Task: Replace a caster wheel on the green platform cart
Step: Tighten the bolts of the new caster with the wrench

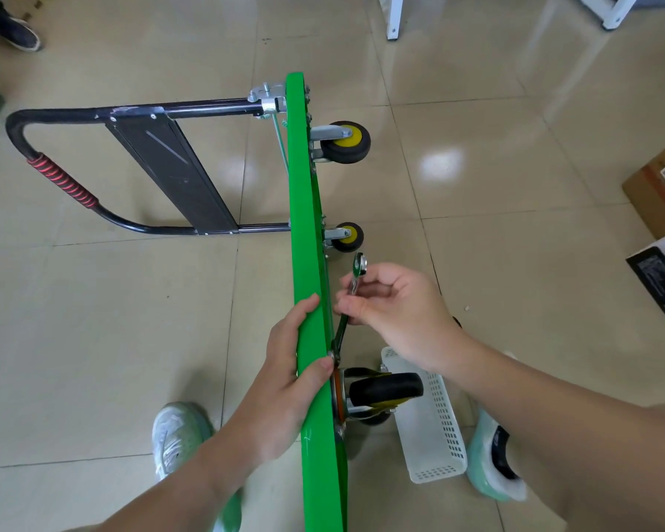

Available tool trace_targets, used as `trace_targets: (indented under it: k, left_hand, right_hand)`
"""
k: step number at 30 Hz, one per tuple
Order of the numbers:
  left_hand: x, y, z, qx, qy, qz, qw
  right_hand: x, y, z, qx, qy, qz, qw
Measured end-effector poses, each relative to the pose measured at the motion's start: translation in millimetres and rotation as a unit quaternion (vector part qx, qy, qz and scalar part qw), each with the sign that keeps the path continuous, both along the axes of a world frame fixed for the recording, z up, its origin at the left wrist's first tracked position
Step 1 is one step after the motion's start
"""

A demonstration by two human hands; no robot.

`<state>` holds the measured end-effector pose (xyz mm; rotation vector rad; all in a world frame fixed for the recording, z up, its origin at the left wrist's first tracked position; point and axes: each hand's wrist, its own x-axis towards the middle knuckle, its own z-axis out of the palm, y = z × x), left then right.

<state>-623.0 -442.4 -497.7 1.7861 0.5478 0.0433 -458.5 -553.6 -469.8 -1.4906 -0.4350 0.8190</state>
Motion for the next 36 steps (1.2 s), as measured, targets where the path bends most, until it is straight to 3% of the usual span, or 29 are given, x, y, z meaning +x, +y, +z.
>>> trace_targets:
  k: [14,28,36]
  left_hand:
    - [-0.9,0.9,1.2,-0.011,-0.004,0.001,1.000]
    - [-0.2,0.0,-0.3,-0.005,-0.010,0.000,1.000]
    - [-1.0,-0.2,3.6,-0.002,-0.007,0.005,1.000]
  right_hand:
    - [-18.6,-2.9,-16.2,0.006,-0.063,0.041,0.997]
    - [-10.7,3.7,-19.6,-0.019,-0.061,0.042,0.997]
    - [-6.4,14.3,-32.1,-0.043,-0.012,0.021,0.999]
